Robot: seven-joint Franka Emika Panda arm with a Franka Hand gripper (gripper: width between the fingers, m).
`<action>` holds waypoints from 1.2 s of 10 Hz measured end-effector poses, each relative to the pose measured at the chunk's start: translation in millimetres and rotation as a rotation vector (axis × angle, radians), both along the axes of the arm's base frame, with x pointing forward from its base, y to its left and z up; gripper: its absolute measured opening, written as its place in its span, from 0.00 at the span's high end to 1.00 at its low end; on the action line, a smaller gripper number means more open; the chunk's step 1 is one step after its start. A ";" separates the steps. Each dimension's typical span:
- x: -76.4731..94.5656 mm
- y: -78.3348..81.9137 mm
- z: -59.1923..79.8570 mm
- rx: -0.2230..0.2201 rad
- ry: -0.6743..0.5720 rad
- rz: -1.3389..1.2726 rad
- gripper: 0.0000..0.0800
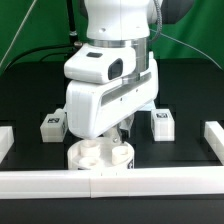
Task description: Assemble stool
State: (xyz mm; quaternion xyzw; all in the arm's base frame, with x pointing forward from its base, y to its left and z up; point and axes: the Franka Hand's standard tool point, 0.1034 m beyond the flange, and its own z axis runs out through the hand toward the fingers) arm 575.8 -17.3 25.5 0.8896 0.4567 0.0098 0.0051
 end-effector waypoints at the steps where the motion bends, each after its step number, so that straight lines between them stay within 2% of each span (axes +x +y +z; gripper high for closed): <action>1: 0.0 0.0 0.0 0.000 0.000 0.000 0.96; 5: -0.2 1.2 -0.1 0.001 0.001 -0.003 0.96; 6: -0.7 8.7 -0.2 0.004 0.008 -0.004 0.96; 9: 1.4 45.5 -0.4 0.018 0.018 -0.024 0.96; 12: 4.8 94.3 0.3 0.038 0.016 -0.064 0.96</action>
Offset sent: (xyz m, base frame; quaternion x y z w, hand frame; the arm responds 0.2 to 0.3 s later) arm 0.0000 0.0000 0.0000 0.0000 0.0000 0.0000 1.0000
